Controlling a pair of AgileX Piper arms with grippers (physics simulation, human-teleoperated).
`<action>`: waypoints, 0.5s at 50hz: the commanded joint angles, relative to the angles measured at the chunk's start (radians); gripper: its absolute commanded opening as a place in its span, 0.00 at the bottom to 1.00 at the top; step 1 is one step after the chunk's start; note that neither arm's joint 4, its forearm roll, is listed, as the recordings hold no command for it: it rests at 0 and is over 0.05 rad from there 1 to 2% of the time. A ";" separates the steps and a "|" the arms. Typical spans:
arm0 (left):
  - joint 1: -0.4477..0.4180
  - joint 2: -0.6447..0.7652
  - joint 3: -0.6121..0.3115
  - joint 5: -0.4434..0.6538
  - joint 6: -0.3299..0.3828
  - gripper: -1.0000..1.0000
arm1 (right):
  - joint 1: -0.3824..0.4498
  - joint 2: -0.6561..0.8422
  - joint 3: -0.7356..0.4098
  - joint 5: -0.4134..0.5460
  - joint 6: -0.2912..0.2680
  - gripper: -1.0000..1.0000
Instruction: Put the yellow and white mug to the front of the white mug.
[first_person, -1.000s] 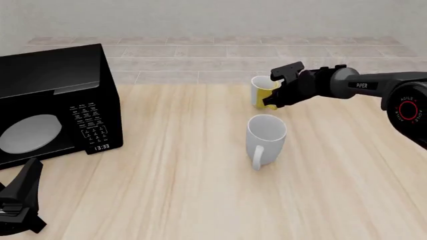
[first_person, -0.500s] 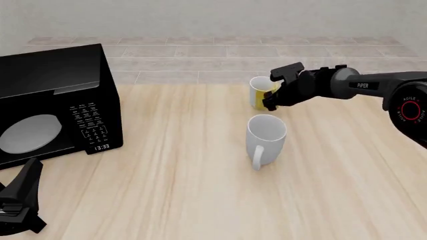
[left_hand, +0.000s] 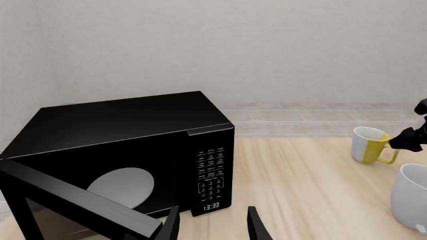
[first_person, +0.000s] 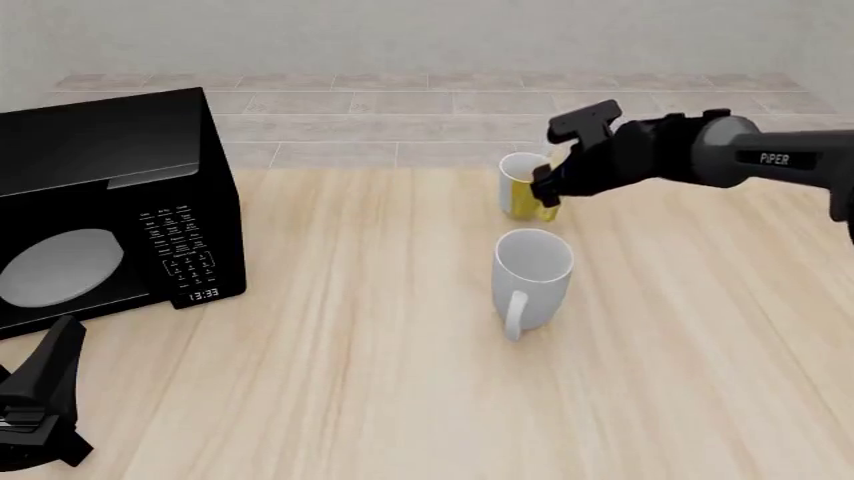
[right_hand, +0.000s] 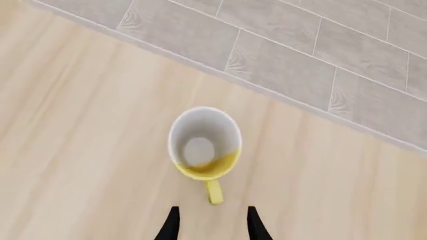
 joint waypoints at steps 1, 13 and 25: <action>0.000 0.000 0.000 0.000 0.000 1.00 | 0.011 -0.092 0.081 -0.031 -0.012 1.00; 0.000 0.000 0.000 0.000 0.000 1.00 | 0.050 -0.224 0.208 -0.086 -0.025 1.00; 0.000 0.000 0.000 0.000 0.000 1.00 | 0.064 -0.359 0.320 -0.118 -0.038 1.00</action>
